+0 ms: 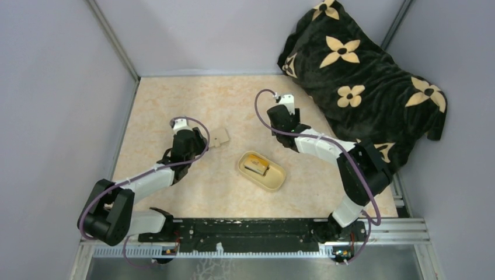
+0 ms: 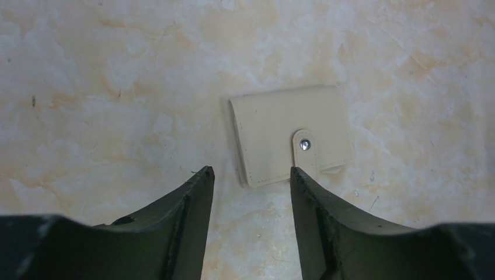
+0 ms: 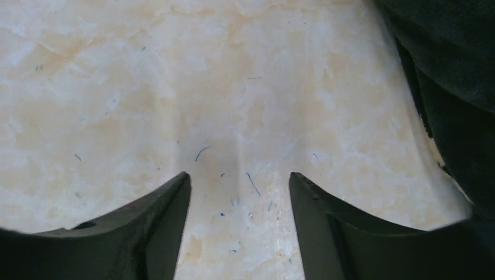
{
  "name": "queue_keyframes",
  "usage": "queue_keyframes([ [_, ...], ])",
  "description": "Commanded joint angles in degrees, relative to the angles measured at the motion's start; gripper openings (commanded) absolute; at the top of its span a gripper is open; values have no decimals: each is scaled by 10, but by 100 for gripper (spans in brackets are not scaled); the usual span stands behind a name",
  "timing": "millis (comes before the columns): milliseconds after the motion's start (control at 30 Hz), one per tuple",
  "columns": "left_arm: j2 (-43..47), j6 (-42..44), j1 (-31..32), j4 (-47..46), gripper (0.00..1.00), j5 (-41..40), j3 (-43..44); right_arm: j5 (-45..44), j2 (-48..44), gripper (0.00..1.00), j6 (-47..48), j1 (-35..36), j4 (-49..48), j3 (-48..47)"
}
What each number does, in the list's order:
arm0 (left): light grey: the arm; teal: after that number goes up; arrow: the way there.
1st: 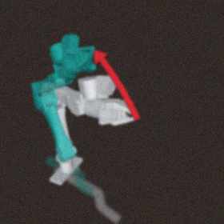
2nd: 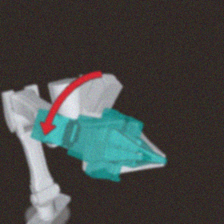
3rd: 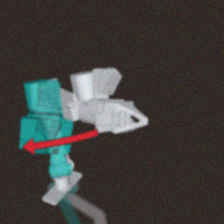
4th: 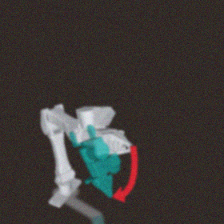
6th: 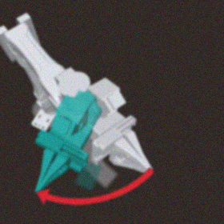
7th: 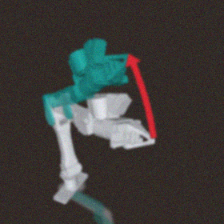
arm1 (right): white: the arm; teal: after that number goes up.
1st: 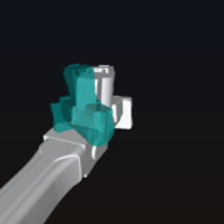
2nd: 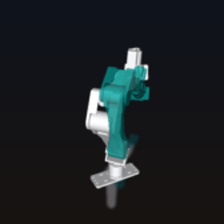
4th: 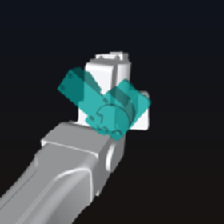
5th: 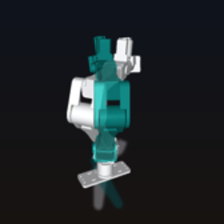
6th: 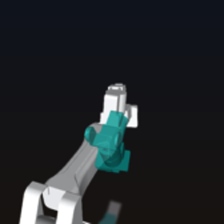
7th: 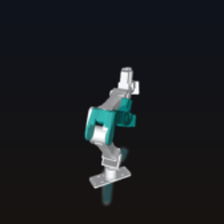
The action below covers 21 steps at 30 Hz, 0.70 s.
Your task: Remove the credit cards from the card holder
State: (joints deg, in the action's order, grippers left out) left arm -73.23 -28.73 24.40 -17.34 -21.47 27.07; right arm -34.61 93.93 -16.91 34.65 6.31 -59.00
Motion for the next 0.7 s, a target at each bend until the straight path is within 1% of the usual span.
queue_keyframes([
  [0, 16, 8, 3, -21, 54, 12, -7, -11, -17, 57, 5, 30, 0, -14],
  [33, 15, 8, 3, -25, 47, 20, -8, -9, -25, 55, 7, 41, -5, -5],
  [67, 12, 6, 3, -29, 36, 29, -9, -6, -32, 50, 7, 51, -9, 4],
  [100, 9, 9, 4, -37, 22, 45, -10, -2, -40, 39, 7, 61, -11, 13],
  [133, 5, 13, 3, -46, 11, 58, -13, 0, -48, 29, 4, 73, -12, 22],
  [167, 0, 14, 3, -56, 6, 71, -15, 1, -55, 23, -3, 86, -11, 35],
  [233, -10, 11, 3, -70, 5, 89, -16, -3, -72, 2, -13, 112, -11, 52],
  [267, -15, 9, 4, -75, 6, 97, -16, -10, -82, 0, -24, 125, -10, 62],
  [300, -19, 9, 3, -78, 11, 104, -15, -12, -89, 0, -39, 134, -7, 72],
  [333, -22, 12, 3, -86, 21, 115, -17, -6, -98, 0, -55, 139, -5, 82],
  [367, -23, 15, 4, -94, 34, 126, -17, 11, -107, 0, -71, 141, -6, 94],
  [400, -25, 16, 4, -104, 48, 134, -18, 26, -118, 4, -83, 141, -9, 108],
  [467, -35, -5, 4, -101, 88, 141, -14, 64, -142, 16, -93, 141, -24, 139],
  [500, -44, -14, 5, -99, 98, 152, -9, 79, -151, 24, -95, 141, -34, 154],
  [533, -55, -22, 9, -92, 99, 160, -1, 90, -158, 30, -97, 141, -41, 168],
  [567, -65, -28, 16, -90, 99, 163, 6, 97, -162, 33, -99, 141, -41, 176],
  [667, -81, -30, 54, -81, 99, 128, 23, 106, -166, 34, -109, 142, -22, 186],
])
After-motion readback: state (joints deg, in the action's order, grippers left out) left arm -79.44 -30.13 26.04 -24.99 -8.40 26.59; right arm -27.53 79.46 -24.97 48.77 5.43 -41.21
